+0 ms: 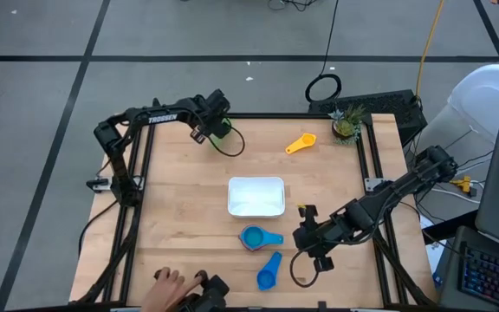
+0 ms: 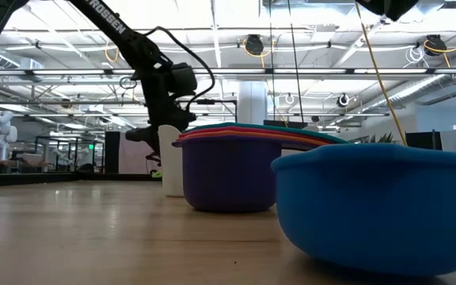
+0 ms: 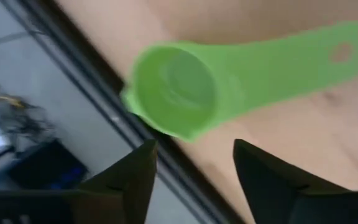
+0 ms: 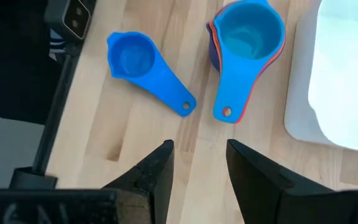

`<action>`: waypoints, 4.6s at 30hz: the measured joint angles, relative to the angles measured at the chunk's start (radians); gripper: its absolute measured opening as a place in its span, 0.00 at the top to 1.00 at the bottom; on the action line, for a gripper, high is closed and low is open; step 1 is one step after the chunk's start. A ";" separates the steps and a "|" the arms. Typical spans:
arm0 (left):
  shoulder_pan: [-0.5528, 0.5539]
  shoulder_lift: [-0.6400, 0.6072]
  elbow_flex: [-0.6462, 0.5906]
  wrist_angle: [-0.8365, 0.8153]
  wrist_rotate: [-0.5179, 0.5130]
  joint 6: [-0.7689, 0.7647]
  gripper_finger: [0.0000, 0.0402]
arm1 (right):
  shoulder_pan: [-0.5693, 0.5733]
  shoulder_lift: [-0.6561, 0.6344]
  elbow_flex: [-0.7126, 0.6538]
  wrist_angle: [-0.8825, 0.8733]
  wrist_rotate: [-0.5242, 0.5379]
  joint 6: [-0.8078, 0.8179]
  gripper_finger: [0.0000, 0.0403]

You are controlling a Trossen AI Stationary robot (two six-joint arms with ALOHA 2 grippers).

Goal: Nest measuring cups in basket
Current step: Stack the green measuring cup on top of the stacked measuring cups

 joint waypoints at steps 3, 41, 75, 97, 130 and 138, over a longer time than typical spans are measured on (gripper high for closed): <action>0.001 0.004 0.000 0.022 0.019 0.034 0.38 | 0.000 0.000 -0.012 0.008 0.000 0.010 0.66; -0.170 0.138 0.036 -0.492 -0.191 -1.036 0.98 | -0.012 0.000 -0.012 0.070 -0.001 0.014 0.66; -1.067 0.049 0.454 -0.451 0.053 -2.150 0.98 | -0.026 -0.095 -0.013 -0.058 -0.056 0.099 0.66; -1.074 0.214 0.567 -0.382 0.108 -2.326 0.98 | 0.029 -0.142 -0.013 -0.061 -0.021 0.145 0.66; -1.050 0.214 0.567 -0.359 0.157 -2.253 0.73 | 0.094 -0.142 -0.013 -0.083 0.009 0.150 0.66; -1.060 0.214 0.567 -0.355 0.157 -2.073 0.72 | 0.093 -0.142 -0.013 -0.083 0.008 0.161 0.66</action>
